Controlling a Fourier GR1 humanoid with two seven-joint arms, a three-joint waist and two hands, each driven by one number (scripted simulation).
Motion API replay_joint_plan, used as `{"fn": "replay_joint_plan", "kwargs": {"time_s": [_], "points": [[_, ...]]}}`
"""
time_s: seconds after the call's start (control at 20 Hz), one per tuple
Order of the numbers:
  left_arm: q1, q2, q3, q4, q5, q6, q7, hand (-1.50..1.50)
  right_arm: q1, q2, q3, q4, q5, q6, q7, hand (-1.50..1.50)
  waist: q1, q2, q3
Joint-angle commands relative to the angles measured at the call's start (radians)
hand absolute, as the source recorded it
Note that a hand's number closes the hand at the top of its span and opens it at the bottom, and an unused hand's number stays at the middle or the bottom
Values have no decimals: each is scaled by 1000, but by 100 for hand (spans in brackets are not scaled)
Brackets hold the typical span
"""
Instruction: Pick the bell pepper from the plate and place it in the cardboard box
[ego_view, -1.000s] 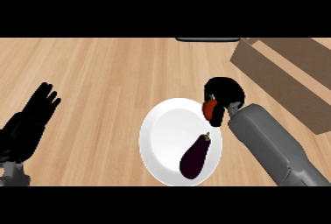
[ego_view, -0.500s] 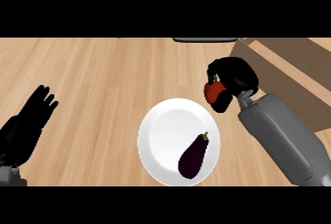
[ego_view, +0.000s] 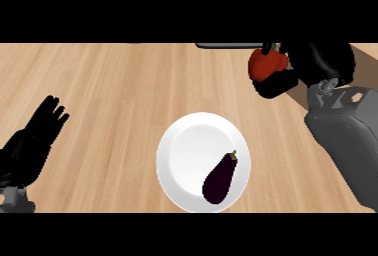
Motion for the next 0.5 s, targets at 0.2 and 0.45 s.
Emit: {"fn": "replay_joint_plan", "kwargs": {"time_s": [0.2,0.45], "points": [[-21,-29,-17,14,-22,5,6,0,-88,-91,-199,-30,4,81,94,150,10,5,0],[7,-13,1,-46,-18,-17,38,0,-52,-118,-232,86,61,39,-37,150,21,6,1]]}}
